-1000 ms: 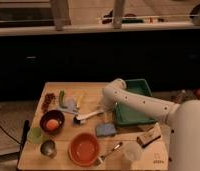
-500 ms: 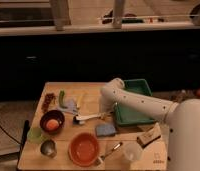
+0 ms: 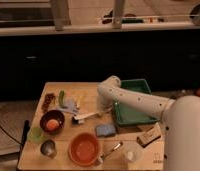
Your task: Wipe table surface with brush
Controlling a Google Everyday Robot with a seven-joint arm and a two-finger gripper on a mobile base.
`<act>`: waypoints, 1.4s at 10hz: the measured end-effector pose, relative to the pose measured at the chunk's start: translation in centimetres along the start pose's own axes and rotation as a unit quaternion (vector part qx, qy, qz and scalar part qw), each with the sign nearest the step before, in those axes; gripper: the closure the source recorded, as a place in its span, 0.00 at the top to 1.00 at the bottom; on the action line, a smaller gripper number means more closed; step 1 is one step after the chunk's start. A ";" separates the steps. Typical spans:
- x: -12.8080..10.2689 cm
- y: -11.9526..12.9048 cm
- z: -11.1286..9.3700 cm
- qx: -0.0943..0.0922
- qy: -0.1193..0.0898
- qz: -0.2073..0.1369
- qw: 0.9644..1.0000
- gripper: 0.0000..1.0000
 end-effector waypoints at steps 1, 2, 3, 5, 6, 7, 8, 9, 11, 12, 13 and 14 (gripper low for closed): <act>-0.2 -0.1 -0.5 0.003 0.007 -0.005 1.000 0.00; -0.2 -0.2 -1.1 0.006 0.012 -0.009 1.000 0.00; -0.3 -0.3 -1.8 0.008 0.018 -0.013 1.000 0.00; -0.4 -0.3 -3.3 0.010 0.033 -0.023 0.999 0.00; -0.3 -0.3 -3.7 0.008 0.040 -0.028 0.999 0.00; -0.5 -0.4 -4.0 0.006 0.047 -0.032 0.998 0.00; -0.6 -0.5 -4.4 0.005 0.054 -0.036 0.998 0.00; -0.6 -0.6 -4.6 0.002 0.060 -0.039 0.997 0.00; -0.8 -0.8 -5.0 -0.005 0.070 -0.043 0.997 0.00; -0.9 -0.9 -5.0 -0.008 0.073 -0.044 0.996 0.00; -1.1 -1.0 -5.0 -0.011 0.075 -0.045 0.996 0.00; -1.1 -0.9 -4.9 -0.017 0.078 -0.041 0.996 0.00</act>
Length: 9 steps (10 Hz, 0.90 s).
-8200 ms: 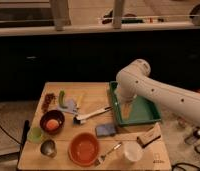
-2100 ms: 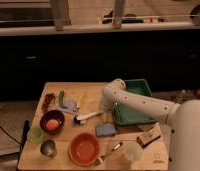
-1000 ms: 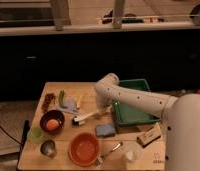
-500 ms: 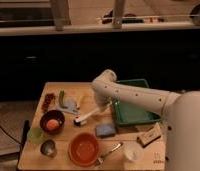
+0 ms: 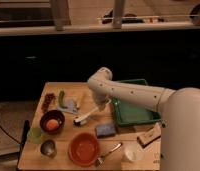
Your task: Wipe table surface with brush
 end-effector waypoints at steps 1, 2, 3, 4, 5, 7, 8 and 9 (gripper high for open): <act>0.3 0.2 0.0 -0.003 0.003 0.007 1.000 0.00; 0.8 0.4 0.0 -0.005 0.007 0.015 1.000 0.00; 1.7 0.8 -0.1 -0.008 0.014 0.029 0.999 0.00; 2.6 1.0 -0.2 -0.007 0.021 0.043 0.999 0.00; 3.7 0.8 -0.8 -0.003 0.034 0.061 0.998 0.00; 4.4 0.0 -1.3 0.004 0.045 0.070 0.997 0.00; 4.6 -0.3 -1.5 0.006 0.047 0.072 0.996 0.00; 4.8 -0.8 -1.8 0.010 0.051 0.074 0.996 0.00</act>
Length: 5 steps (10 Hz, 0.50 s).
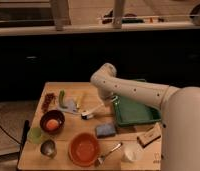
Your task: Wipe table surface with brush
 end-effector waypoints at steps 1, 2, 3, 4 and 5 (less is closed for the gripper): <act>0.0 -0.4 -0.2 0.002 0.000 -0.001 1.000 0.00; -0.2 -0.9 0.0 0.002 -0.002 -0.011 1.000 0.00; -1.1 -1.3 0.1 0.002 -0.008 -0.021 1.000 0.00; -2.8 -1.7 0.3 -0.001 -0.018 -0.039 0.999 0.00; -4.5 -1.8 0.6 -0.003 -0.027 -0.057 0.998 0.00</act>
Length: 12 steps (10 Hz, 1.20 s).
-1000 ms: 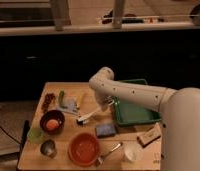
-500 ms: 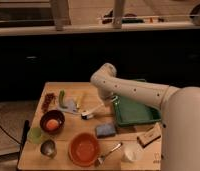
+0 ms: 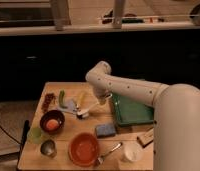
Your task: Wipe table surface with brush
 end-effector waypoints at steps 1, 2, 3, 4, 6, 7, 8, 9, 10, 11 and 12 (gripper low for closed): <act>-0.9 0.1 0.2 -0.003 -0.007 -0.011 1.000 0.00; -1.6 0.5 0.4 -0.004 -0.014 -0.022 1.000 0.00; -2.1 1.3 0.6 -0.010 -0.019 -0.028 0.999 0.00; -2.2 2.2 0.7 -0.014 -0.020 -0.033 0.999 0.00; -1.4 3.9 0.8 -0.026 -0.016 -0.034 0.999 0.00; -0.4 4.6 0.7 -0.034 -0.007 -0.031 0.999 0.00; 0.7 5.4 0.6 -0.043 0.003 -0.027 0.999 0.00; 2.0 6.1 0.4 -0.050 0.015 -0.020 0.998 0.00; 2.8 6.2 0.2 -0.052 0.026 -0.012 0.998 0.00; 3.6 5.9 0.0 -0.050 0.037 -0.004 0.998 0.00; 4.8 5.5 -0.4 -0.047 0.047 0.008 0.998 0.00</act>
